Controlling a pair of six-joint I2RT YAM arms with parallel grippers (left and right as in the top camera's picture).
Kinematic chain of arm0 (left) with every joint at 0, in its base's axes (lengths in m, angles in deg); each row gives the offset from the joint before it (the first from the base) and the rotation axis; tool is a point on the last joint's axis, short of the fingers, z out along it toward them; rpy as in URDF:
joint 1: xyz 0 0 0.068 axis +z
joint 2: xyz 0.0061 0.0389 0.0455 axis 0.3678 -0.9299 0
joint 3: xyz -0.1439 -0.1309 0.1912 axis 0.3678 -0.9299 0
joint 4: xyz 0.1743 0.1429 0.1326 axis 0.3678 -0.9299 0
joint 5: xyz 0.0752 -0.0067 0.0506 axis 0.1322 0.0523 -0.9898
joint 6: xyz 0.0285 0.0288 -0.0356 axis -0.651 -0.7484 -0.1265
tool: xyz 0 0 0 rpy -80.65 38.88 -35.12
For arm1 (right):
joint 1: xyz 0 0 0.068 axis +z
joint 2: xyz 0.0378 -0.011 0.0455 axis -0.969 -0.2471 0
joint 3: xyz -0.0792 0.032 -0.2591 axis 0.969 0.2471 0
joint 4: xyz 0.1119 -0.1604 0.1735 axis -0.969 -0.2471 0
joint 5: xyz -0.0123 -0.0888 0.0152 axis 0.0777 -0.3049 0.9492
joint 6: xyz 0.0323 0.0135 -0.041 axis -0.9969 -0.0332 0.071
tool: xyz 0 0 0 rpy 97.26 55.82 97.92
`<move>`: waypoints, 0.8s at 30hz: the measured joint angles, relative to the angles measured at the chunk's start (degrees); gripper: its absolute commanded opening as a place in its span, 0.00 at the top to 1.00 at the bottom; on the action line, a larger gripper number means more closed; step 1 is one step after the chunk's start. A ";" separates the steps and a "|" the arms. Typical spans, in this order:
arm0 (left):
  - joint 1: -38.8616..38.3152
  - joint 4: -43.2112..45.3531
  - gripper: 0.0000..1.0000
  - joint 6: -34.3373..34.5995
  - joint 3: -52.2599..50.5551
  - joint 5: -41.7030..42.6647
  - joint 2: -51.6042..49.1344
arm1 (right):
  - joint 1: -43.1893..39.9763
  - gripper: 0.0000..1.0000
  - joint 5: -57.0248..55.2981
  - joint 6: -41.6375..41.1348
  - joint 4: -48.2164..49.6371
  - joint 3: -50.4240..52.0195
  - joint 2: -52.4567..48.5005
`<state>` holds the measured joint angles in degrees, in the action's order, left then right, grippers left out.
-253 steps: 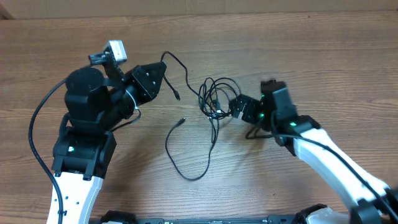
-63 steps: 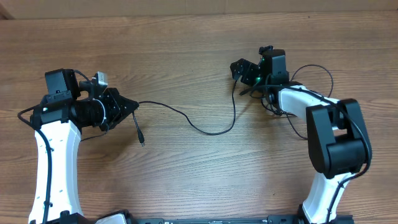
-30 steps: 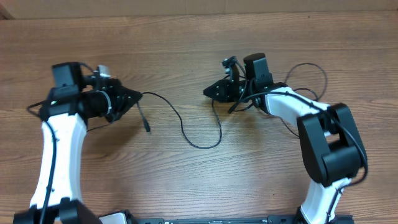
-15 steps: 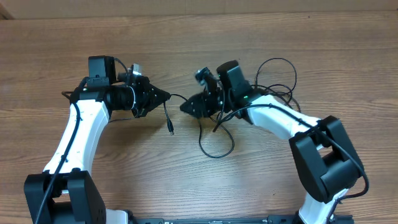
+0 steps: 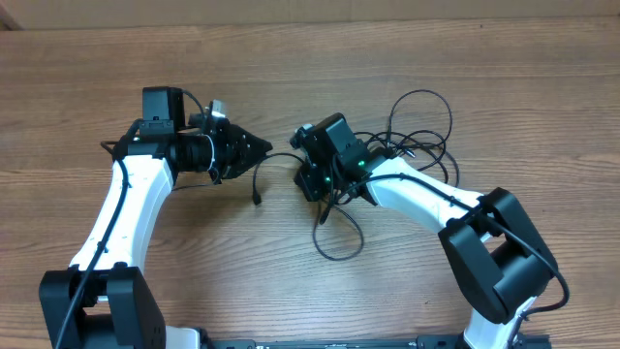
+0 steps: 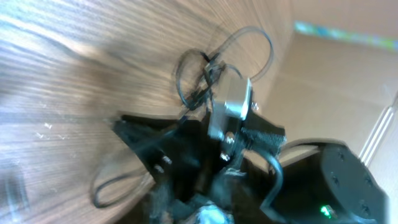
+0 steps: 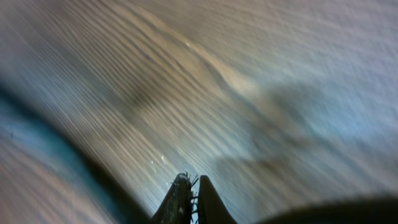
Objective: Untangle cables
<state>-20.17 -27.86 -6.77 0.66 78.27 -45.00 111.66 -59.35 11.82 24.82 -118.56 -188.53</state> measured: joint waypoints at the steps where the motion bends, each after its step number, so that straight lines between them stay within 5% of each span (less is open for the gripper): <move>1: 0.00 -0.04 0.29 0.26 0.00 -0.90 0.00 | -0.15 0.96 -0.20 -0.24 -2.82 -1.16 0.13; 4: 0.00 0.02 0.09 0.33 0.00 -3.76 0.00 | -0.76 0.96 -0.20 -0.76 -13.46 -8.15 1.11; 8: 0.00 -0.02 0.01 0.24 0.00 -6.47 0.00 | -1.36 0.96 3.61 -1.09 -22.32 -21.62 2.95; 16: 0.00 -2.19 0.00 0.13 0.00 -8.13 0.00 | -1.53 0.96 2.21 0.44 -26.25 -40.96 5.77; 24: 0.00 -4.48 0.00 -0.13 0.00 -8.98 0.00 | -2.60 0.96 -11.87 0.94 -34.64 -39.89 5.70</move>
<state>-20.17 -32.34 -6.90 0.66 69.29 -45.00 109.06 -71.22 12.76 -9.82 -158.45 -182.82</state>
